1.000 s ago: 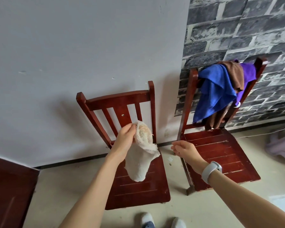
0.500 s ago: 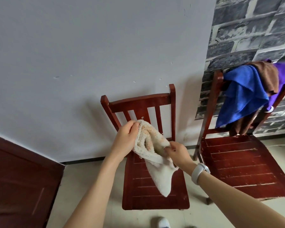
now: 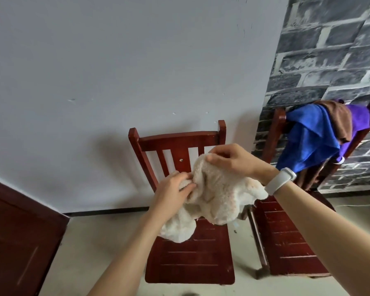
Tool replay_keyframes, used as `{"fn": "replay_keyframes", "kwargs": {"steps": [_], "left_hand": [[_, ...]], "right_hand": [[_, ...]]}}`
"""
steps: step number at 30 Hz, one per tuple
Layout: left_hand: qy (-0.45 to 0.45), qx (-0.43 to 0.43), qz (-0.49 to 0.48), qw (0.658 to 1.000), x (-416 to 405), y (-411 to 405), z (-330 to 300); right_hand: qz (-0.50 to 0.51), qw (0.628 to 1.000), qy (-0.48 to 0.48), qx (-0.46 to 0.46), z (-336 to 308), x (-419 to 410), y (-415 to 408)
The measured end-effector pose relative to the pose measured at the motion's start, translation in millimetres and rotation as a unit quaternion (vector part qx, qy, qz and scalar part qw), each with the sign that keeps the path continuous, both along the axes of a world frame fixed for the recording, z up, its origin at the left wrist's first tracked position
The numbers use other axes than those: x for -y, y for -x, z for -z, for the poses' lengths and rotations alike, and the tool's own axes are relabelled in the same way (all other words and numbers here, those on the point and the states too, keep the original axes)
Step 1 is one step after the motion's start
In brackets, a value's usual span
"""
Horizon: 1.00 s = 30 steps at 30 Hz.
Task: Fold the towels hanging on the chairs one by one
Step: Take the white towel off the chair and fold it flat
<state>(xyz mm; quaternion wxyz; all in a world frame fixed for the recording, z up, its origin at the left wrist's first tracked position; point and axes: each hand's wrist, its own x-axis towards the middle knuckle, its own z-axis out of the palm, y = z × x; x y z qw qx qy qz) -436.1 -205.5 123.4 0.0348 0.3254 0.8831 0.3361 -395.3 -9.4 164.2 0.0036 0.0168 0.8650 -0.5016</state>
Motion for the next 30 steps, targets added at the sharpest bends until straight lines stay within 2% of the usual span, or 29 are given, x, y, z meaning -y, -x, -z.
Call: {"fn": "replay_keyframes", "kwargs": {"steps": [3, 5, 7, 11, 13, 16, 20, 25, 27, 30], "left_hand": [[-0.045, 0.062, -0.022, 0.997, -12, -3, 0], [-0.061, 0.098, -0.032, 0.993, -17, -6, -1], [-0.081, 0.128, -0.043, 0.988, -22, -11, -1], [-0.123, 0.204, -0.061, 0.969, -30, -17, 1], [-0.13, 0.217, -0.049, 0.966, -31, -19, 0], [-0.133, 0.216, -0.05, 0.966, -25, -19, -2], [-0.133, 0.225, -0.118, 0.958, -4, -10, -2], [-0.085, 0.275, -0.14, 0.947, 34, 3, 12], [-0.059, 0.25, -0.149, 0.955, 45, 4, 18], [-0.026, 0.166, -0.187, 0.968, 54, 4, 26]], "right_hand": [[0.19, 0.974, -0.122, -0.019, 35, -5, -5], [0.285, 0.951, -0.116, 0.028, 69, -6, -26], [0.276, 0.956, -0.041, 0.09, 102, 1, -55], [0.114, 0.967, 0.081, 0.214, 139, 29, -88], [0.078, 0.961, 0.134, 0.229, 140, 37, -83], [0.128, 0.956, 0.183, 0.189, 133, 43, -70], [0.24, 0.947, 0.176, 0.121, 129, 41, -65], [0.296, 0.932, 0.186, 0.094, 120, 20, -63], [0.31, 0.928, 0.188, 0.084, 115, 11, -63], [0.333, 0.925, 0.166, 0.074, 112, -3, -64]]}}
